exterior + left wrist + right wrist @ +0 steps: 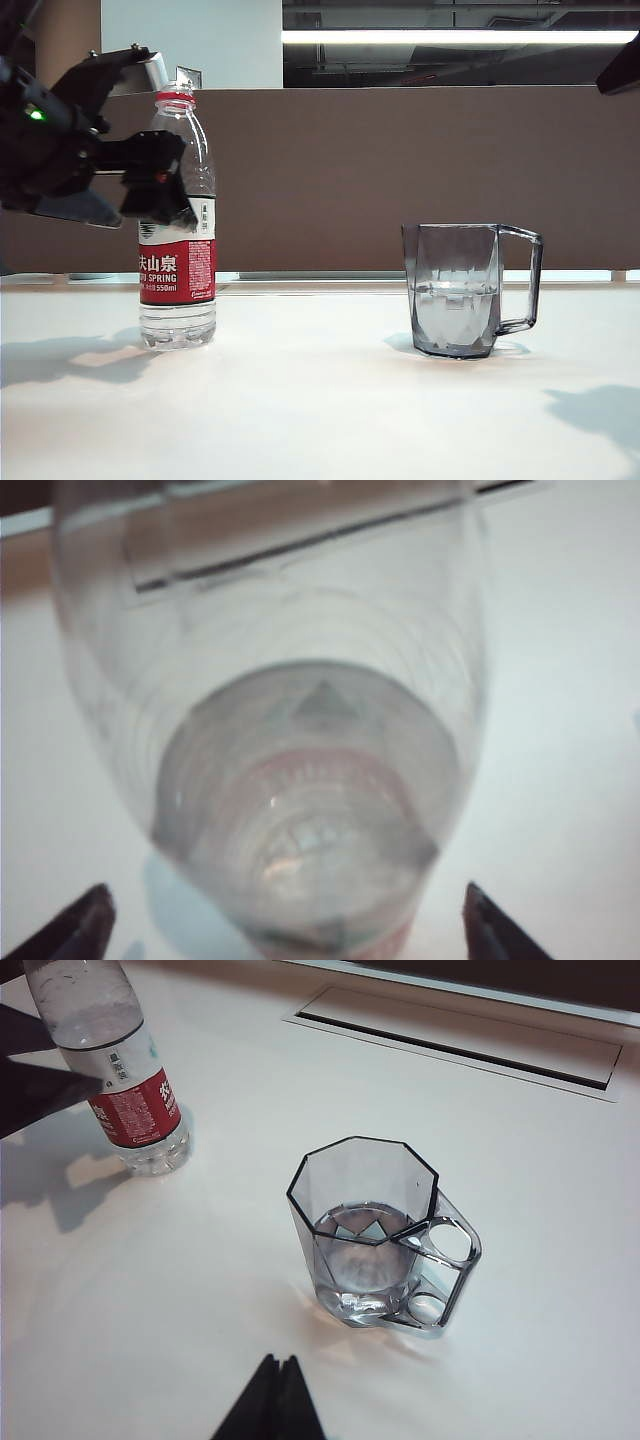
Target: Pick up the mineral water bottle with the left hand on the table and pour water into the mug until it's half full.
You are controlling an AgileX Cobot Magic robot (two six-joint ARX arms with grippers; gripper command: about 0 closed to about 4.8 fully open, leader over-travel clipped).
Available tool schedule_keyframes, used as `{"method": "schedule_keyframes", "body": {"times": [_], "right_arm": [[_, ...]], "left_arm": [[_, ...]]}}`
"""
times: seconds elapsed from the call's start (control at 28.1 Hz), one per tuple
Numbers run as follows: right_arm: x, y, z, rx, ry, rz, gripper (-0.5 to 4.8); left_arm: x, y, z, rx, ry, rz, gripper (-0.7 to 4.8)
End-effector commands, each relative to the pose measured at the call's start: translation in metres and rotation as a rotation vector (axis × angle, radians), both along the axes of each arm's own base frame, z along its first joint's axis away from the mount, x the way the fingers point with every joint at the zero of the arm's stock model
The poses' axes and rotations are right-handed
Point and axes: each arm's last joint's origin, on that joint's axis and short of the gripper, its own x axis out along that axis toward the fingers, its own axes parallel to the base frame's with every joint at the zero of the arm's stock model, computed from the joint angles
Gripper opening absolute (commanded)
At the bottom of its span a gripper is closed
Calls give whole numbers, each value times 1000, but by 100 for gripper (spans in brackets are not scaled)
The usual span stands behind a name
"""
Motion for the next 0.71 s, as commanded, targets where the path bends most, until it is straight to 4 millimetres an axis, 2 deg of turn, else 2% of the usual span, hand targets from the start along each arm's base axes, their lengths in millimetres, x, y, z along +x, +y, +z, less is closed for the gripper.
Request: {"method": "schedule_keyframes", "body": {"times": [0.04,0.21,0.28,0.36,0.39,0.71], "right_arm": [[0,0,5,17,-29,4,-5],[0,0,5,17,-29,3,-5],[0,0,5,16,-30,0,-5],[0,0,5,15,-31,-3,-5],[0,0,5,15,-31,-3,-5],[0,0,5,14,-28,-3,-5]], "left_arm": [[-7,3,3,24,39,-3,479],[-18,9,10,-5,82,18,470],[-22,11,14,-12,77,17,312],[-26,13,18,-21,73,3,43],[-28,14,20,-27,71,-4,-10],[-50,25,37,-63,49,-18,-6]]}}
